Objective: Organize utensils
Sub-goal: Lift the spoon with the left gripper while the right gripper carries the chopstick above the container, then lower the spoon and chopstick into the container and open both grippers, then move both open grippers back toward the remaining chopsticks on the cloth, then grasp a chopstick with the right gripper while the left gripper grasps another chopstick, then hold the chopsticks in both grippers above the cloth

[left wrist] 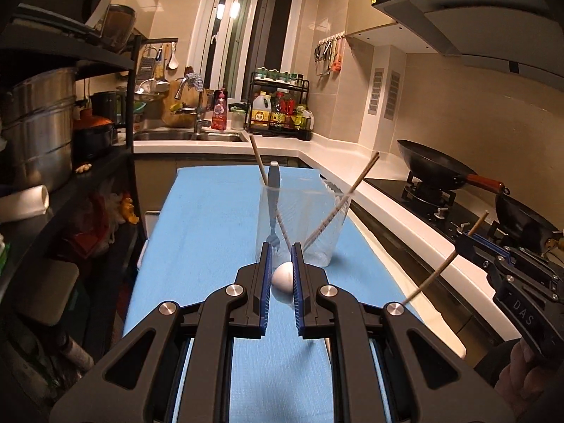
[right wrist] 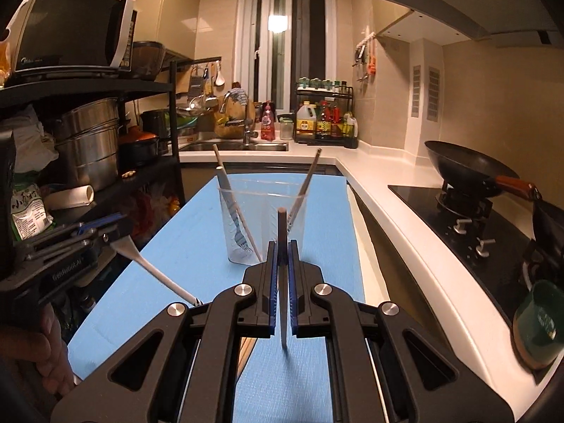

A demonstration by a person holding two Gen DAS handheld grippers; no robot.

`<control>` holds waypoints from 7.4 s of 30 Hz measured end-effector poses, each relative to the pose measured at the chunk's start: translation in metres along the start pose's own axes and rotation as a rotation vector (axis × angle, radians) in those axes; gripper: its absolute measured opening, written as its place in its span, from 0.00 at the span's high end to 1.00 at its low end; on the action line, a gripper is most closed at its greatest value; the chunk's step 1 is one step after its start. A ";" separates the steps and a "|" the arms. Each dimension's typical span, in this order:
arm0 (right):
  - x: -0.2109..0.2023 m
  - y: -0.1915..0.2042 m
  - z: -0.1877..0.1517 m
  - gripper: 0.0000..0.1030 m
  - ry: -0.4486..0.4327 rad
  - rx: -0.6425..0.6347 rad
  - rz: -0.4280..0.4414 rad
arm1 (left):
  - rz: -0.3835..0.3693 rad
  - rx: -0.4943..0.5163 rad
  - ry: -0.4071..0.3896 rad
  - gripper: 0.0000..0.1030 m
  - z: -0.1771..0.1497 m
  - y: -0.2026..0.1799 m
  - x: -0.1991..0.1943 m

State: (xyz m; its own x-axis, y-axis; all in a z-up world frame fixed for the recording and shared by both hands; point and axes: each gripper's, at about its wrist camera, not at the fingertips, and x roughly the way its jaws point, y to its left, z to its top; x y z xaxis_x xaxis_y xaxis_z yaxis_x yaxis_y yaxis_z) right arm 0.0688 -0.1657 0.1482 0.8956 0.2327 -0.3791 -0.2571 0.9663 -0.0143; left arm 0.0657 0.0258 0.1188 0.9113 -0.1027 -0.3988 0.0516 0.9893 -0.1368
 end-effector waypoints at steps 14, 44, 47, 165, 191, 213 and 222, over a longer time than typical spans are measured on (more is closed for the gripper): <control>0.022 -0.007 0.103 0.95 -0.070 0.024 0.090 | -0.025 0.064 0.153 0.89 0.131 0.001 0.032; 0.191 -0.014 0.093 0.94 0.004 0.066 0.030 | 0.035 0.158 0.237 0.89 0.119 -0.023 0.203; 0.192 -0.015 0.088 0.91 0.037 0.073 0.034 | 0.009 0.154 0.254 0.87 0.115 -0.023 0.207; 0.071 -0.002 -0.155 0.93 0.402 0.193 -0.045 | 0.071 0.068 0.326 0.93 -0.137 -0.015 0.065; 0.071 -0.004 -0.153 0.94 0.396 0.187 -0.053 | 0.110 0.058 0.297 0.94 -0.138 -0.014 0.061; 0.073 -0.001 -0.153 0.94 0.383 0.157 -0.066 | 0.106 0.049 0.286 0.94 -0.138 -0.013 0.062; 0.073 -0.001 -0.152 0.94 0.382 0.152 -0.067 | 0.107 0.055 0.284 0.94 -0.138 -0.014 0.063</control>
State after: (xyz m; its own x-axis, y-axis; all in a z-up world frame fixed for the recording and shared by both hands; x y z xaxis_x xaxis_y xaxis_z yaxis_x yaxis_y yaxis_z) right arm 0.0794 -0.1662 -0.0207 0.7020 0.1392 -0.6984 -0.1210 0.9898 0.0756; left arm 0.0655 -0.0087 -0.0296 0.7623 -0.0151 -0.6470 -0.0094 0.9994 -0.0344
